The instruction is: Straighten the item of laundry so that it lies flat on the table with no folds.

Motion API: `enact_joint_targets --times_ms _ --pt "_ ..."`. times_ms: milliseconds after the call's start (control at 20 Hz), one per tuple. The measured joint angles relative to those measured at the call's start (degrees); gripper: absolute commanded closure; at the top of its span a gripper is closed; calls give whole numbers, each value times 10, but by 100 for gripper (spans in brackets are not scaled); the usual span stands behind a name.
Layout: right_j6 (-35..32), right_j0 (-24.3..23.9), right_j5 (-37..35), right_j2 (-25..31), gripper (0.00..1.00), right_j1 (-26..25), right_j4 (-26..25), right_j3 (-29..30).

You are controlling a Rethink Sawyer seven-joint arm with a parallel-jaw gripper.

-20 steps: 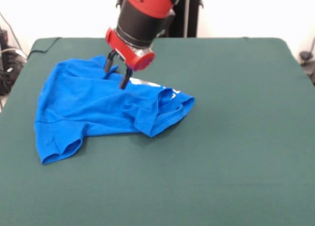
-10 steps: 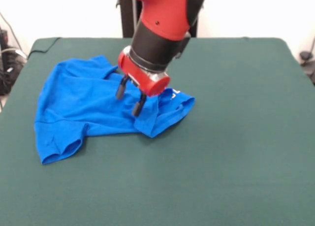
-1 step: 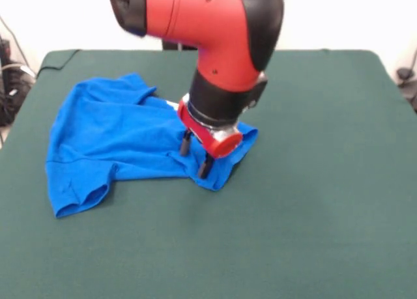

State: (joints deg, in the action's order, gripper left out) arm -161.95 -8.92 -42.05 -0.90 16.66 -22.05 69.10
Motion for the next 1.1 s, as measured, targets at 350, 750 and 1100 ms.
enact_joint_targets --times_ms 350,750,1100 --pt "0 -22 -97 25 0 -12 38 -31" --pt "0 -25 -147 39 0 -26 43 -62" --pt "0 -11 -147 39 0 -31 23 -81"
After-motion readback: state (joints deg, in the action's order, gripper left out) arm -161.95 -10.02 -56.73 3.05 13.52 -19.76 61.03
